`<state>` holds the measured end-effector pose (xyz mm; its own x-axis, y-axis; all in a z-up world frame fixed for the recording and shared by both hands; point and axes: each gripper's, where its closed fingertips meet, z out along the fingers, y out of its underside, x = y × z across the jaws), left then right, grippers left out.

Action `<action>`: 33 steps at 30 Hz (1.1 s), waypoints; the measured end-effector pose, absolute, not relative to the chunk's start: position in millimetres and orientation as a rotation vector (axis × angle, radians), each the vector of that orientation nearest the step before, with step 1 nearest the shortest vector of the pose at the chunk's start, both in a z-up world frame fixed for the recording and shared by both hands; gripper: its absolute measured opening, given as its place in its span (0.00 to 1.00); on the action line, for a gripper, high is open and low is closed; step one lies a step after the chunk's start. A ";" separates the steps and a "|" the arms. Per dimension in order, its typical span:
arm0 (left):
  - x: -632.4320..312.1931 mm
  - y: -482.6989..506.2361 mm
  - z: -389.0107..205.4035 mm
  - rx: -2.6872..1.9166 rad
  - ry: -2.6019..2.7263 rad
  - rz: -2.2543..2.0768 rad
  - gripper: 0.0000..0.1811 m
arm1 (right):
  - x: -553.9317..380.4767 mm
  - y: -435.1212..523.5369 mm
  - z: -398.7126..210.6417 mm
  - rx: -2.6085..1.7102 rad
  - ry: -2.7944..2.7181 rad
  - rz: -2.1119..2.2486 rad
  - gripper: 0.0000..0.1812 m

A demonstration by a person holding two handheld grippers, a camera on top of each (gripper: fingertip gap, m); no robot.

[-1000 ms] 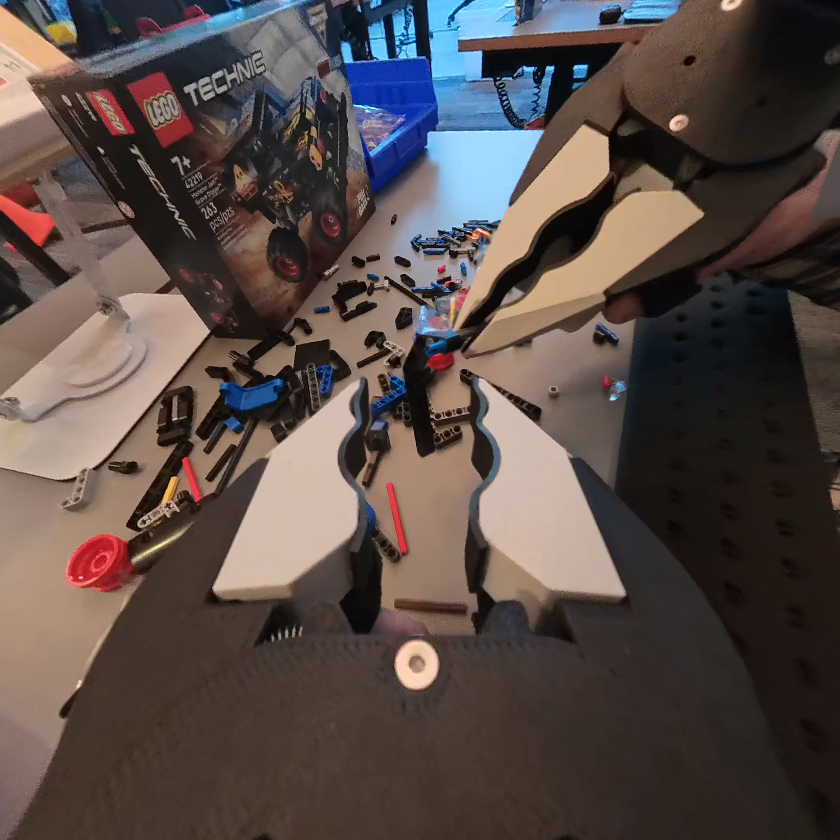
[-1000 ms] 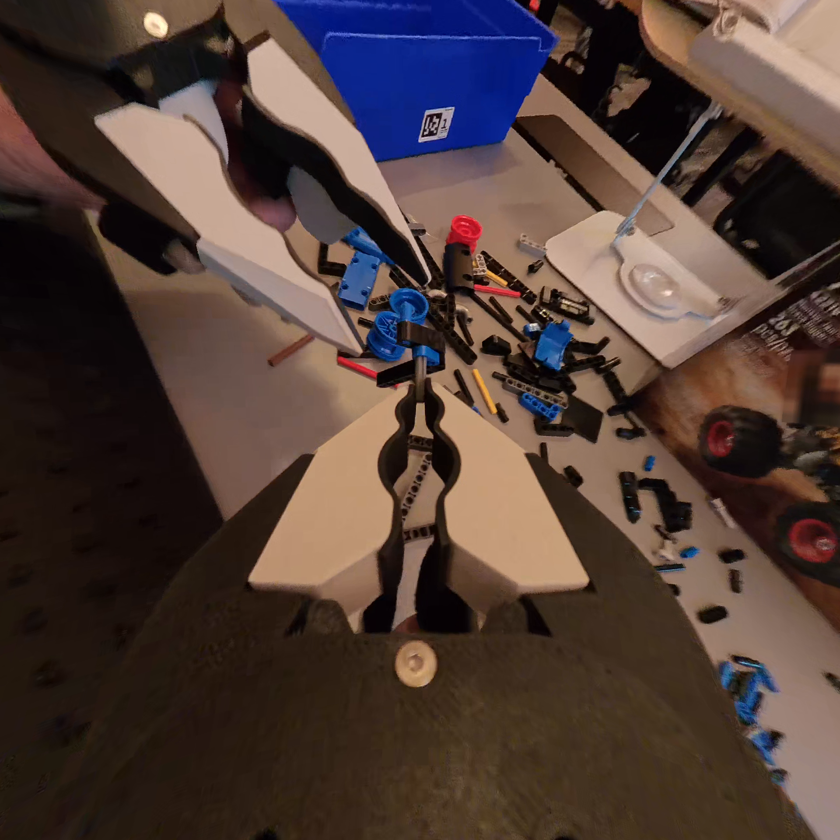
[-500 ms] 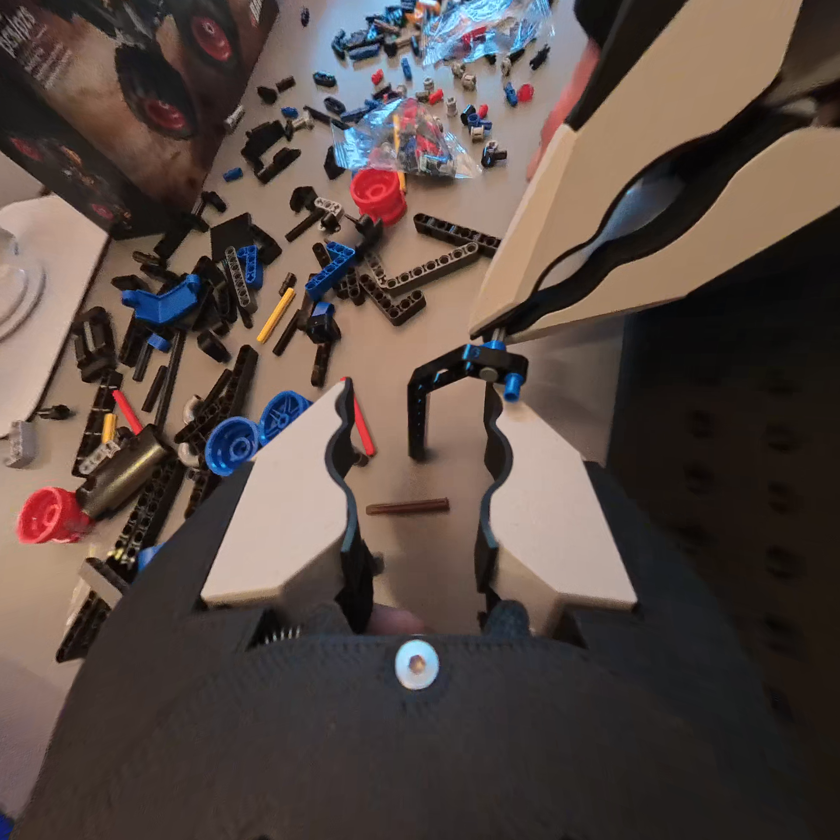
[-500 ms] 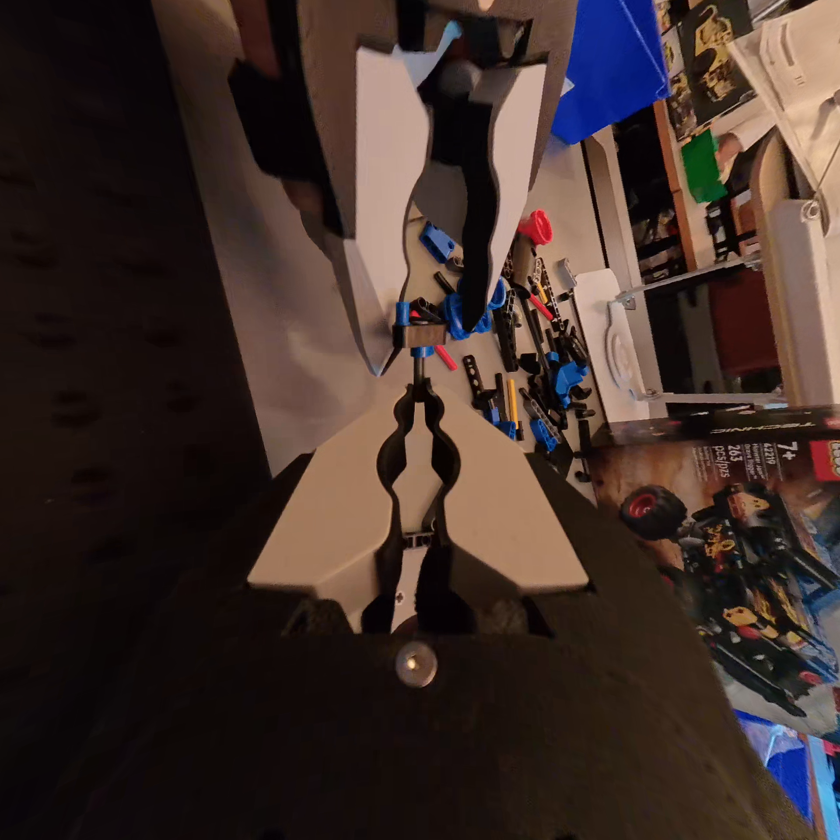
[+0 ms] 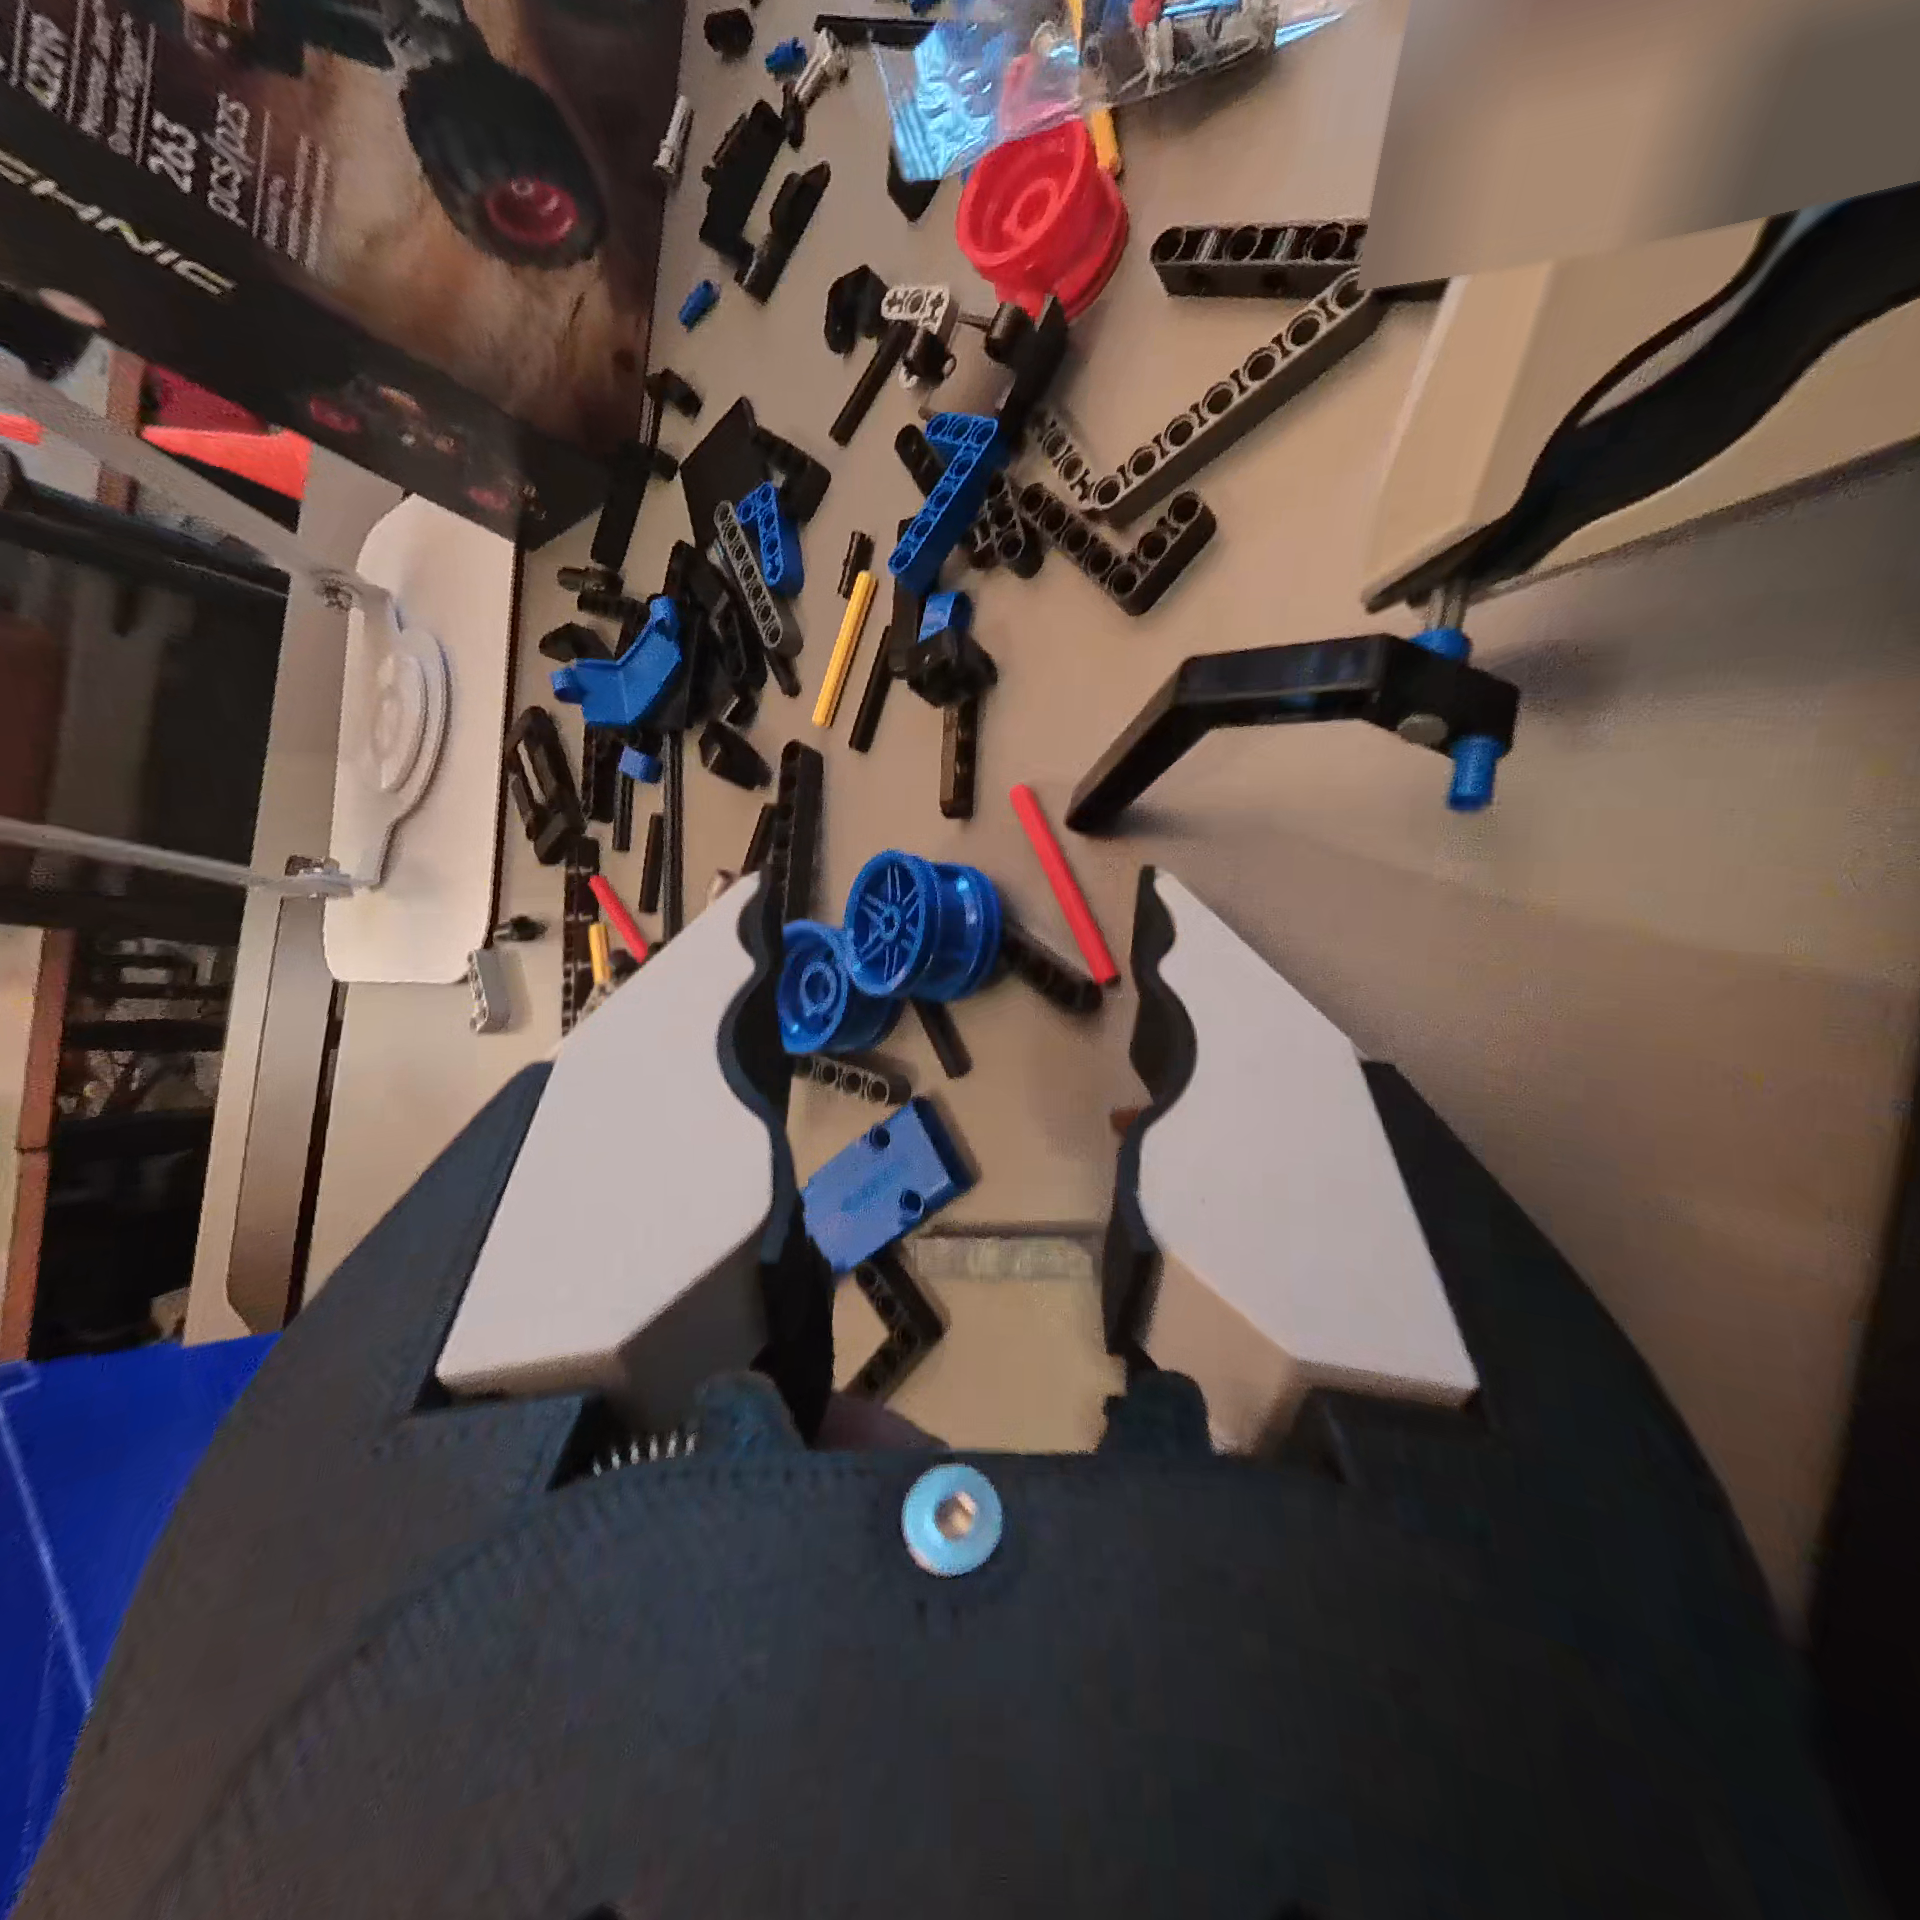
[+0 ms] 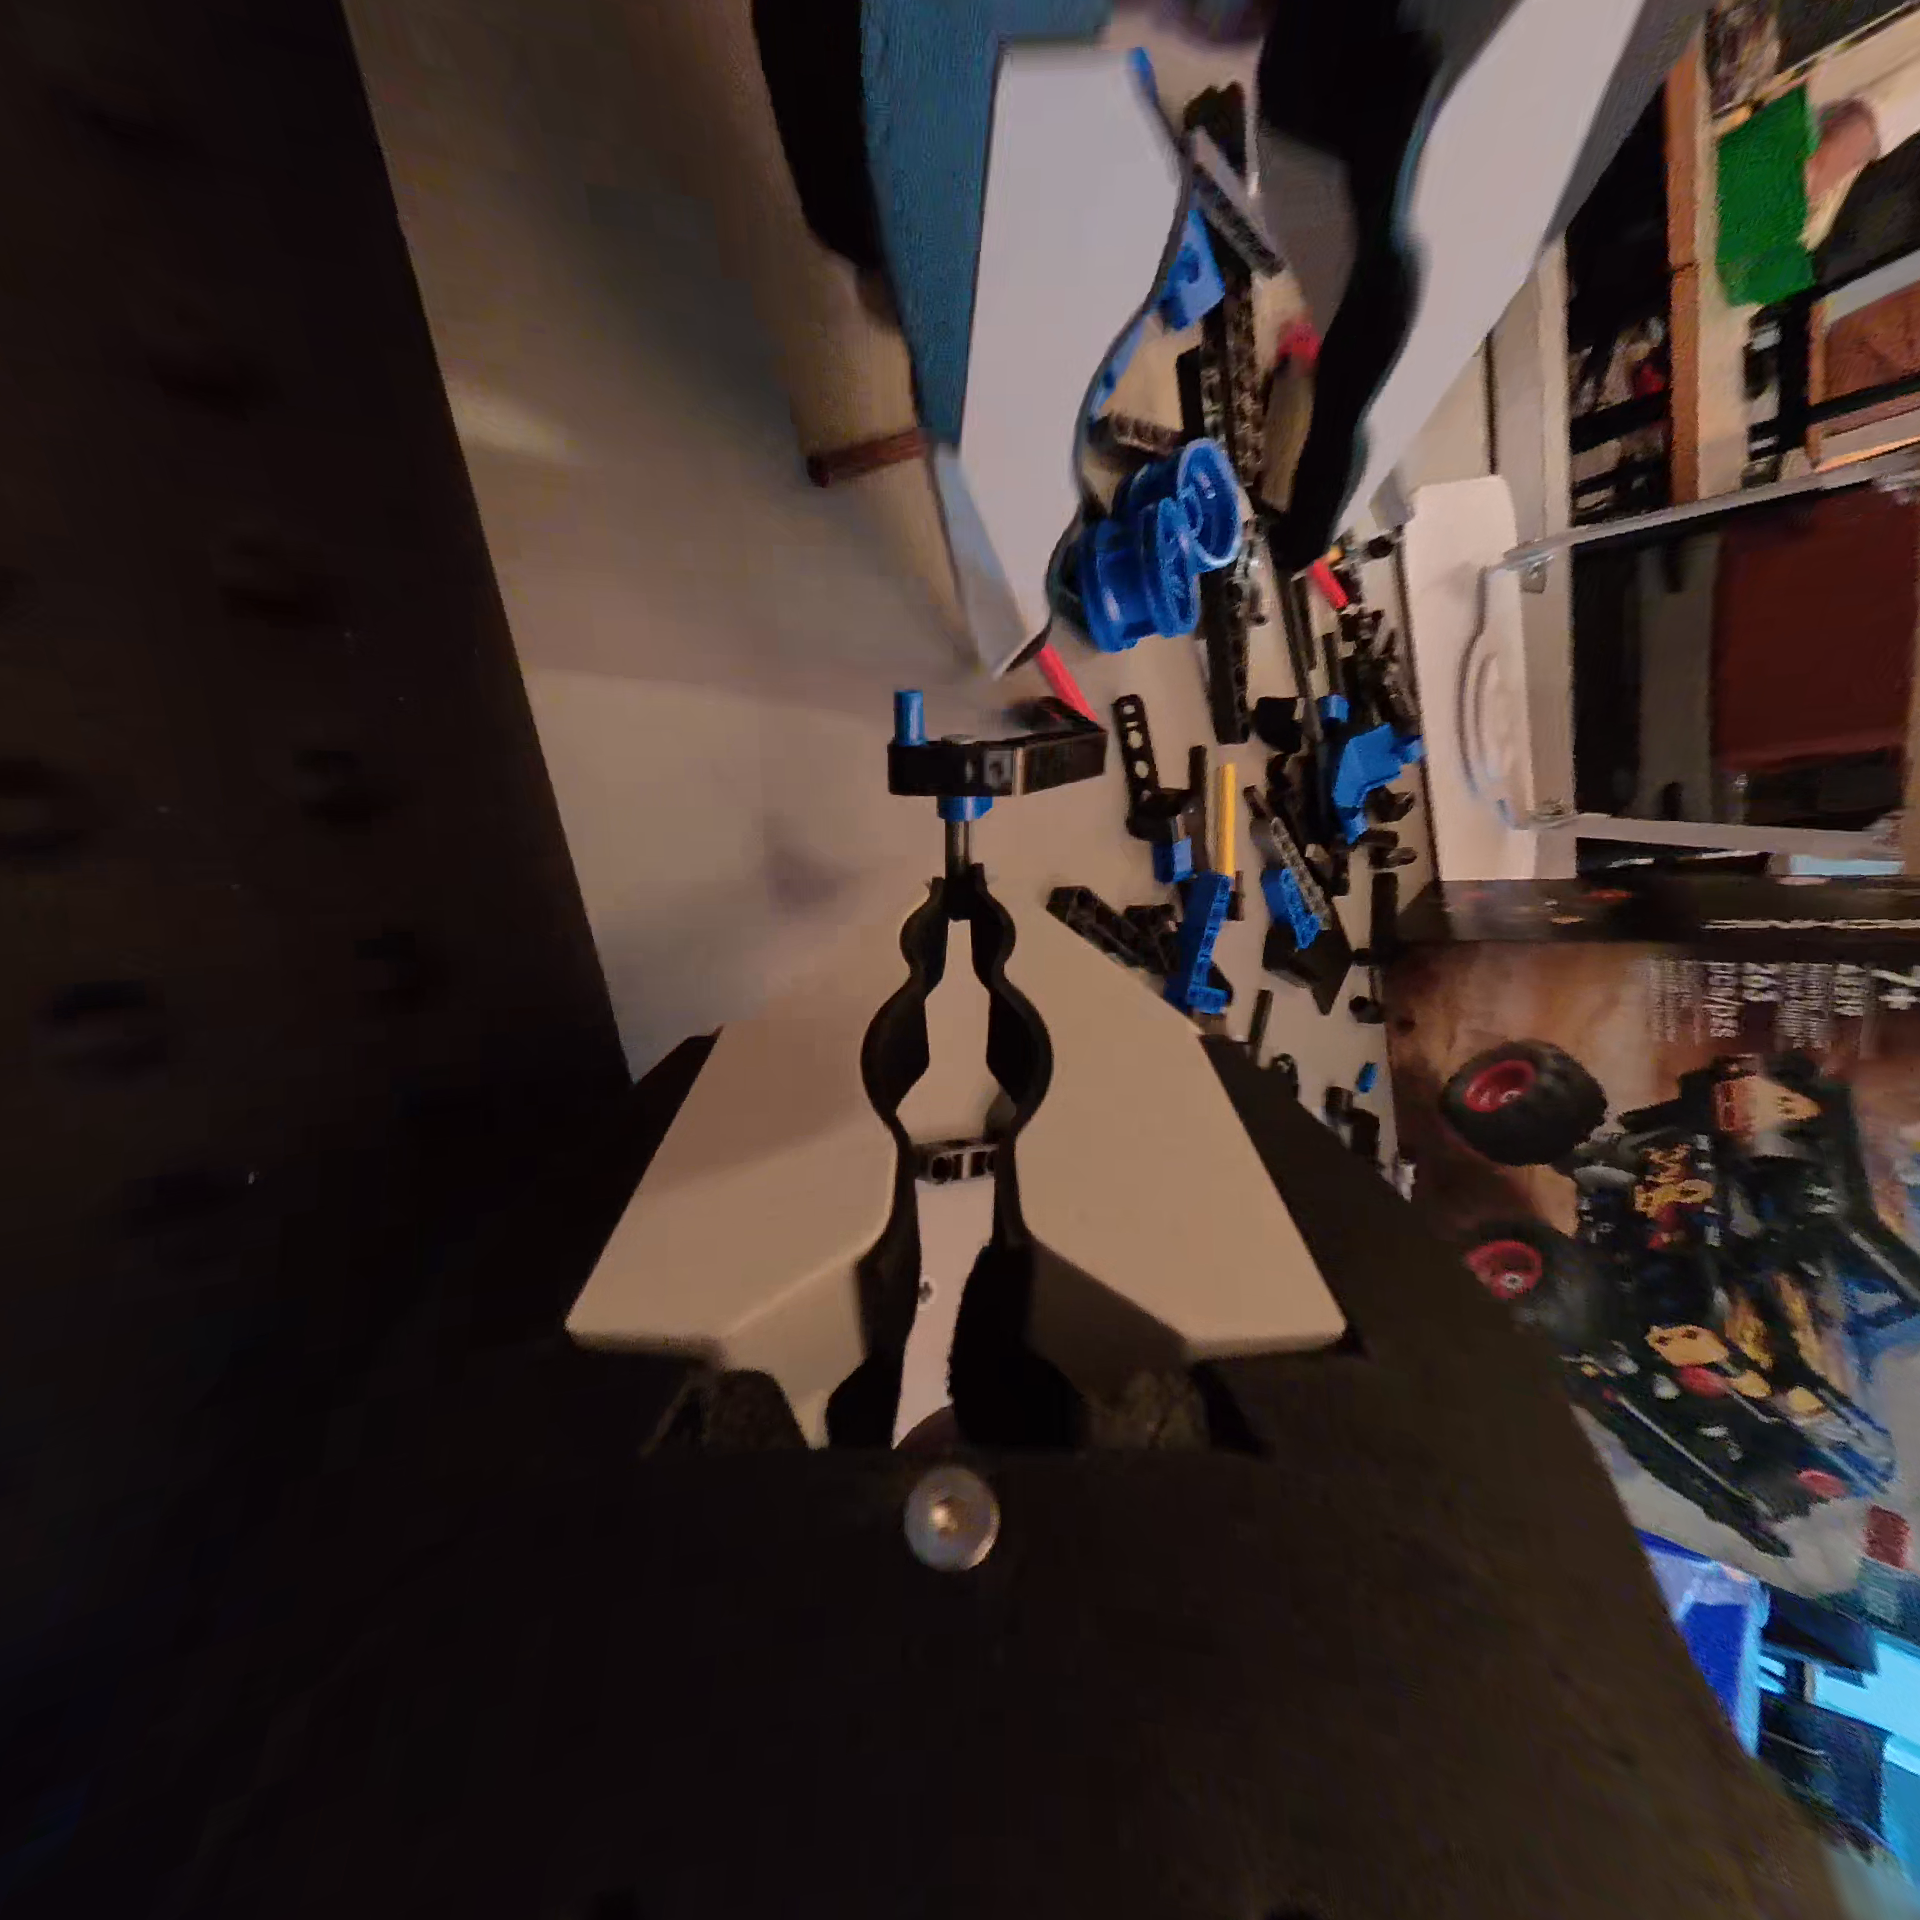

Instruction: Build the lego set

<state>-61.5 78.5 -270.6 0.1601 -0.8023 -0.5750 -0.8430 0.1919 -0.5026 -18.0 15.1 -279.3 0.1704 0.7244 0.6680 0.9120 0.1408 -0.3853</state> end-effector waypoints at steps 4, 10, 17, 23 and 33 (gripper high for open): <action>-67.9 60.8 -263.9 -1.618 1.621 -0.045 0.30 | -18.3 12.5 -290.4 -1.682 -1.615 -0.214 0.01; -52.3 26.4 -273.9 -1.641 1.682 -0.213 0.28 | -20.3 10.6 -292.8 -1.759 -1.647 -0.108 0.01; -42.8 9.6 -287.8 -1.687 1.679 -0.348 0.24 | -18.1 15.0 -289.4 -1.705 -1.706 -0.158 0.01; -38.0 6.6 -287.7 -1.731 1.668 -0.441 0.20 | -24.9 4.7 -289.4 -1.720 -1.737 -0.046 0.09; -35.2 7.7 -294.3 -1.778 1.665 -0.470 0.06 | -26.0 -0.5 -287.2 -2.047 -1.488 0.631 0.01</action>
